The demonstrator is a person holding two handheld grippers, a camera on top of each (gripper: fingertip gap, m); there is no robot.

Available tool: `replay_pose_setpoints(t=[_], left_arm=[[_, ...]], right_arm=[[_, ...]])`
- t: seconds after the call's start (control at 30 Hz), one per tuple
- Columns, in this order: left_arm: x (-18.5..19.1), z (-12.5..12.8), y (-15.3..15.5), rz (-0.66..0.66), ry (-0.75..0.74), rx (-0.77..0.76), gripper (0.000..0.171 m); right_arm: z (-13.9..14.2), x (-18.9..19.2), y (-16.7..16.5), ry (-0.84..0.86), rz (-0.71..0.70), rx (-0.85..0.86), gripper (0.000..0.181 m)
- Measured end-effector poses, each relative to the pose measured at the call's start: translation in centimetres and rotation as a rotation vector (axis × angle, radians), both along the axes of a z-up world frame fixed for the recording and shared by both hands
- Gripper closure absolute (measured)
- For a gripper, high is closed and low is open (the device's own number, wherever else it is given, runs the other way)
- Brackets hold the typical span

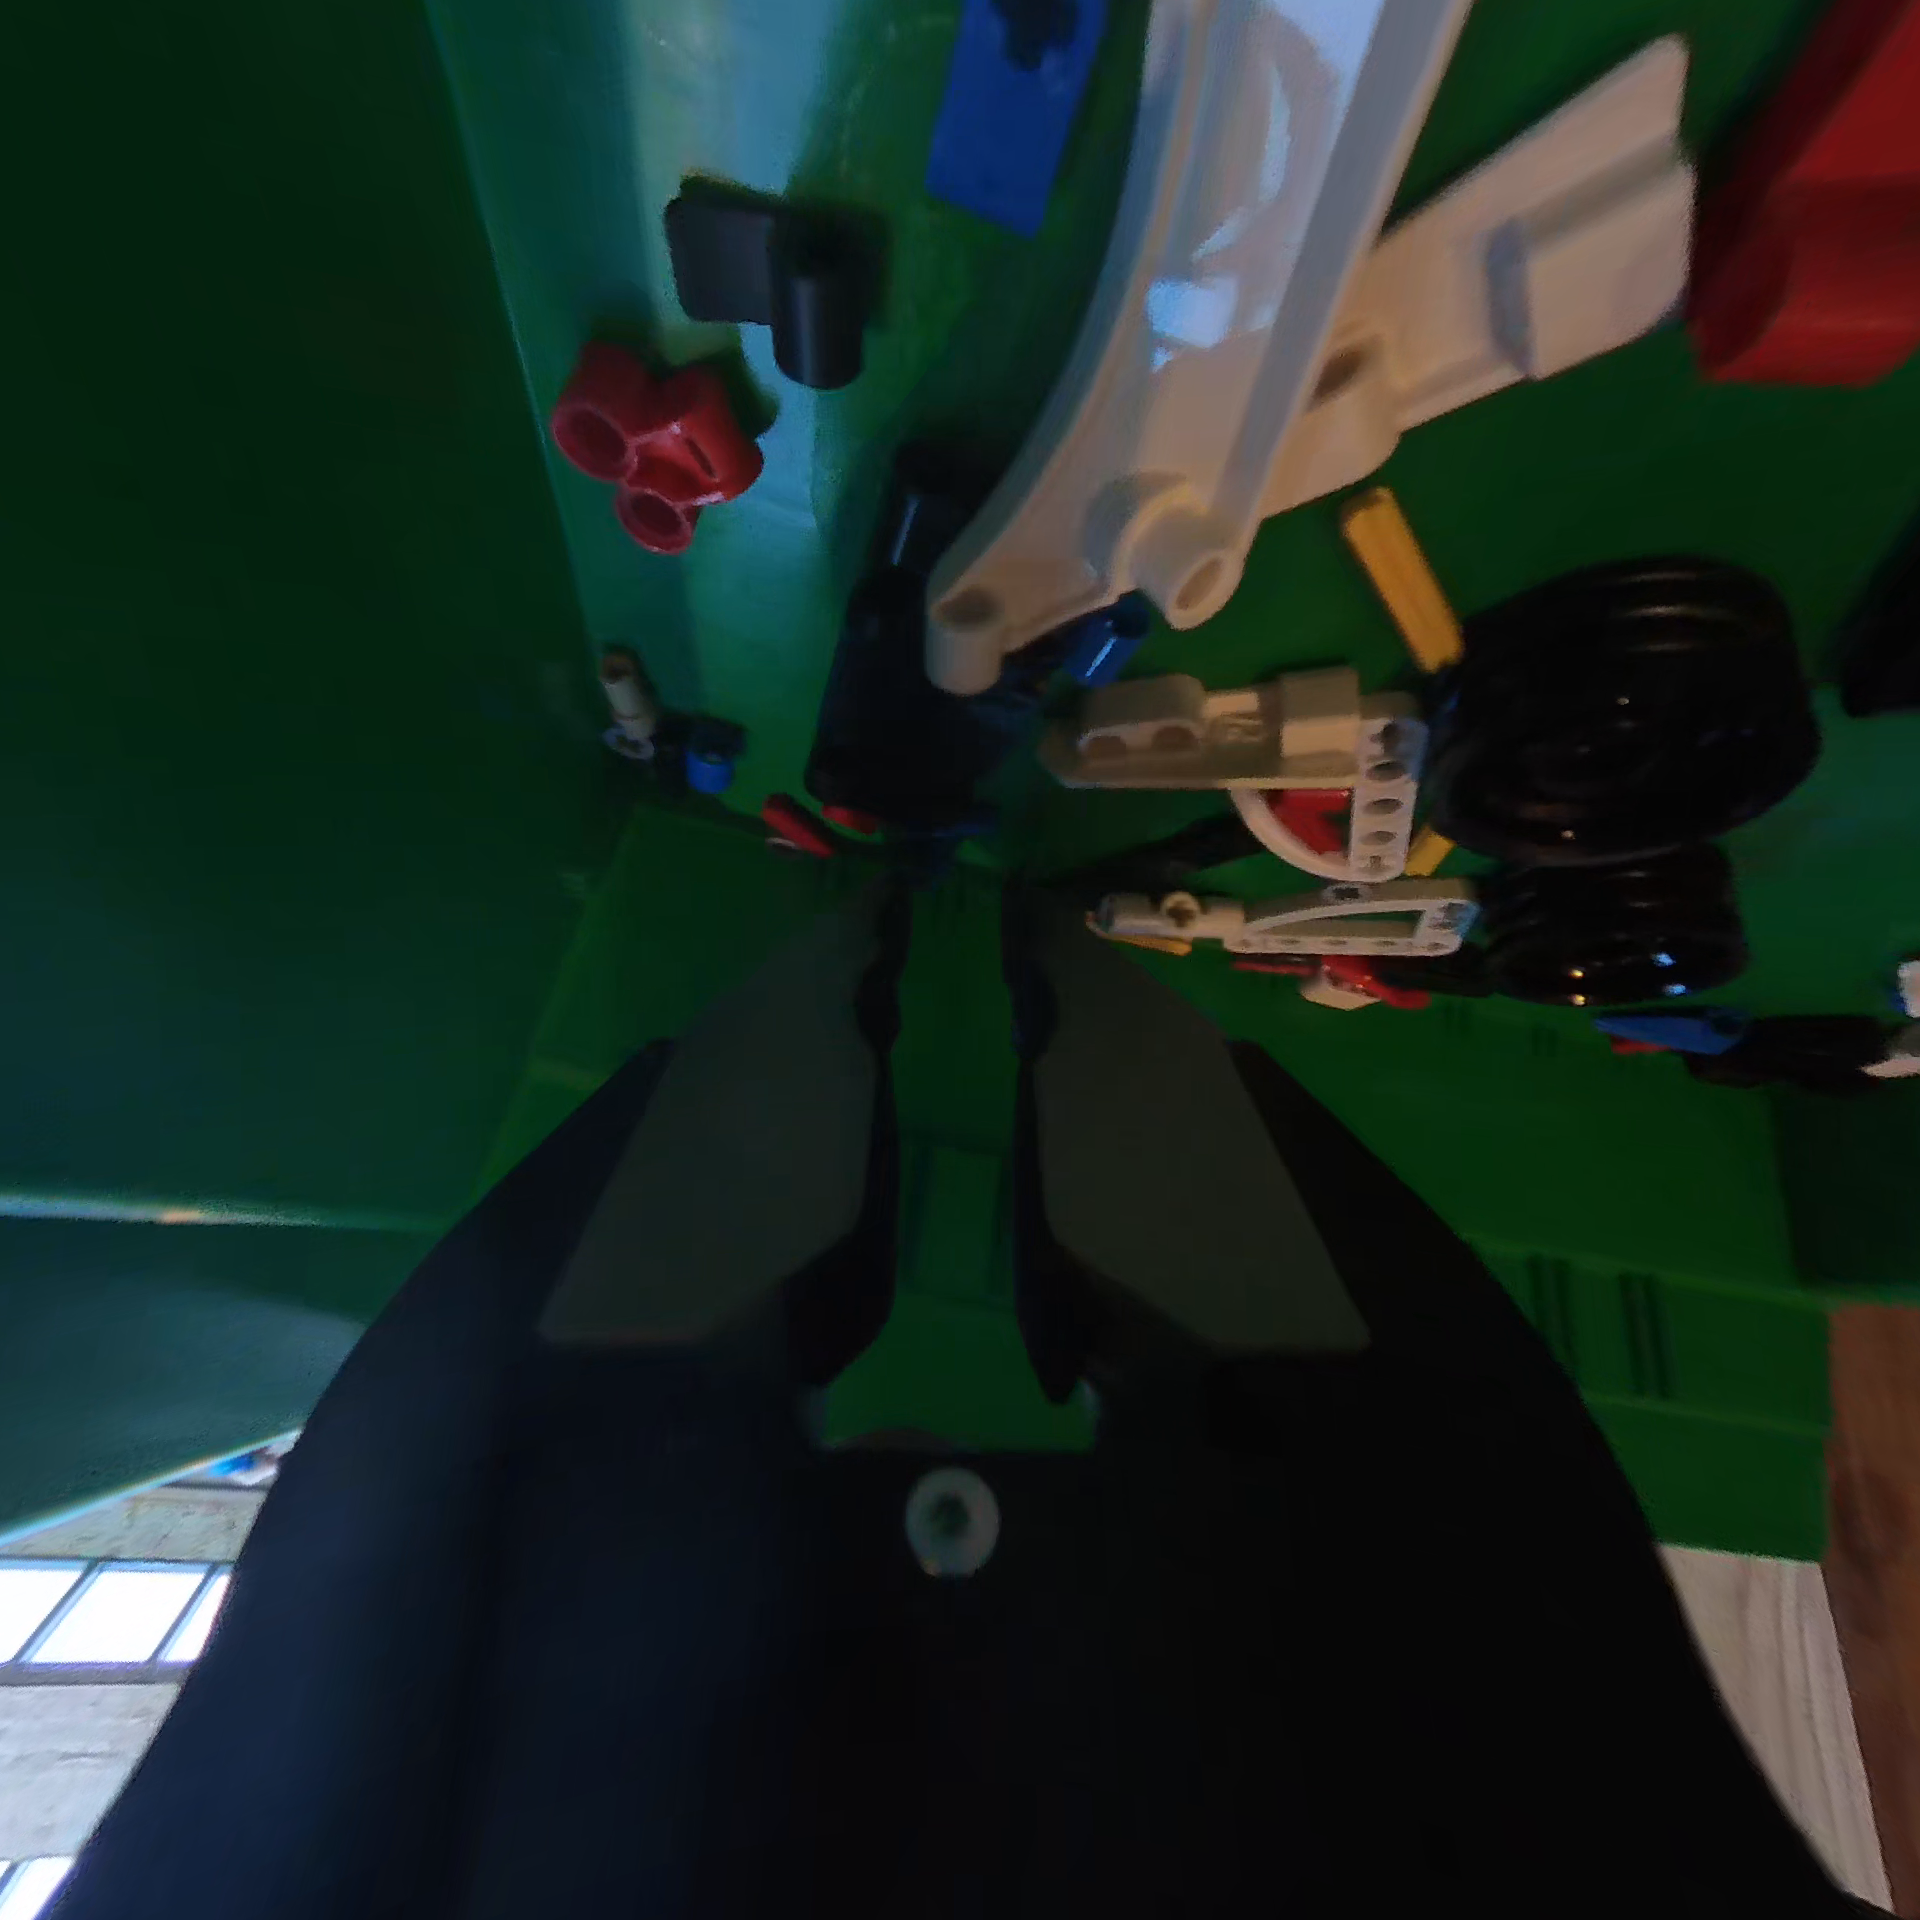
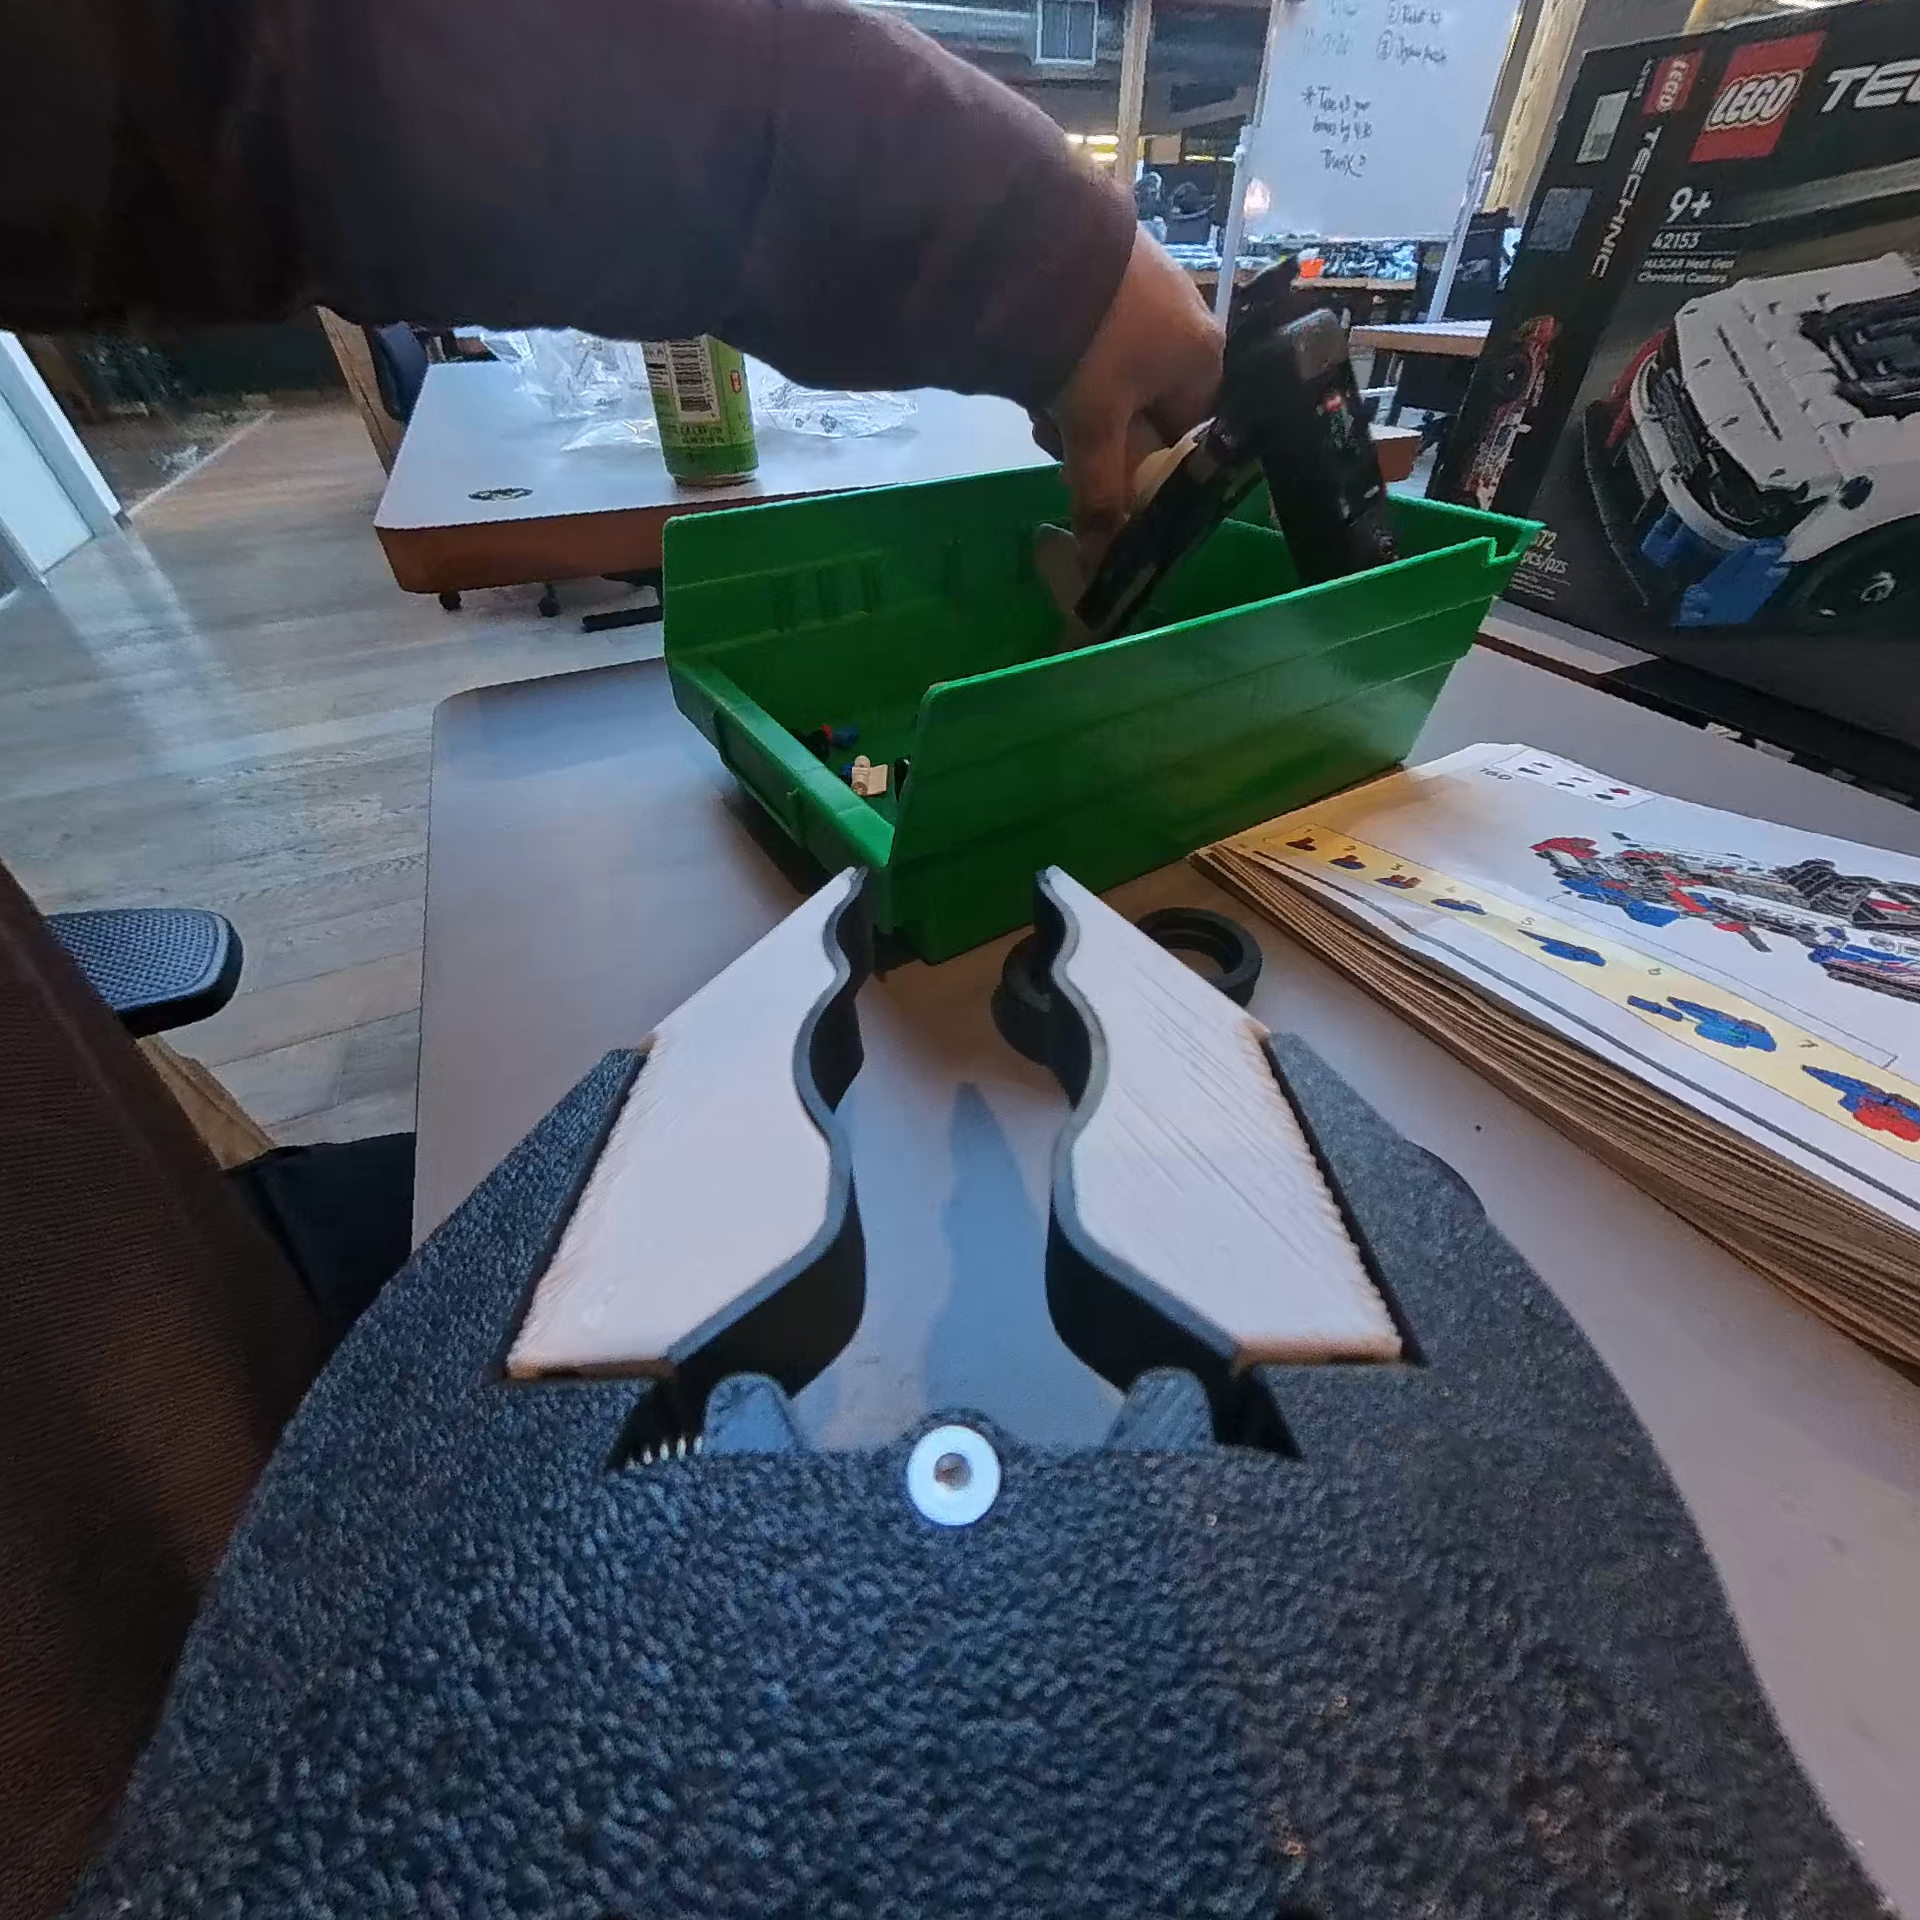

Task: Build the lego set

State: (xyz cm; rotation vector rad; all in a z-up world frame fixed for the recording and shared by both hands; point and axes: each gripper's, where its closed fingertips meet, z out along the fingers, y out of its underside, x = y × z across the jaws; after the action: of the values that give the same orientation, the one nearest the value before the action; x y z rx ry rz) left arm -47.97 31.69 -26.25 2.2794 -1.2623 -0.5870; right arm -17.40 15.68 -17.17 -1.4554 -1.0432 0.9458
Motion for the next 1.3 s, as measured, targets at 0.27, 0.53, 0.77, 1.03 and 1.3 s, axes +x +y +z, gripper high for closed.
replay_pose_setpoints(t=[0.27, 0.53, 0.77, 1.03, 1.3], left_arm=[[0.2, 0.0, 0.1, -0.020, -0.021, 0.020, 0.164], [0.7, -0.1, 0.5, 0.004, -0.060, 0.047, 0.167], [1.1, 0.3, 0.5, -0.011, -0.077, 0.085, 0.168], [3.0, 5.8, 0.6, -0.090, -0.126, 0.355, 0.171], [4.7, 7.9, -1.9, -0.048, -0.394, 0.503, 0.171]], right_arm=[[0.0, 0.0, 0.0, 0.006, 0.006, -0.007, 0.152], [0.0, 0.0, -0.2, -0.002, 0.009, 0.006, 0.153], [-0.1, -0.1, -0.3, -0.009, 0.015, 0.013, 0.155], [0.0, -0.1, -0.4, -0.010, 0.011, 0.024, 0.155], [-0.1, 0.0, -0.7, -0.019, 0.011, 0.038, 0.155]])
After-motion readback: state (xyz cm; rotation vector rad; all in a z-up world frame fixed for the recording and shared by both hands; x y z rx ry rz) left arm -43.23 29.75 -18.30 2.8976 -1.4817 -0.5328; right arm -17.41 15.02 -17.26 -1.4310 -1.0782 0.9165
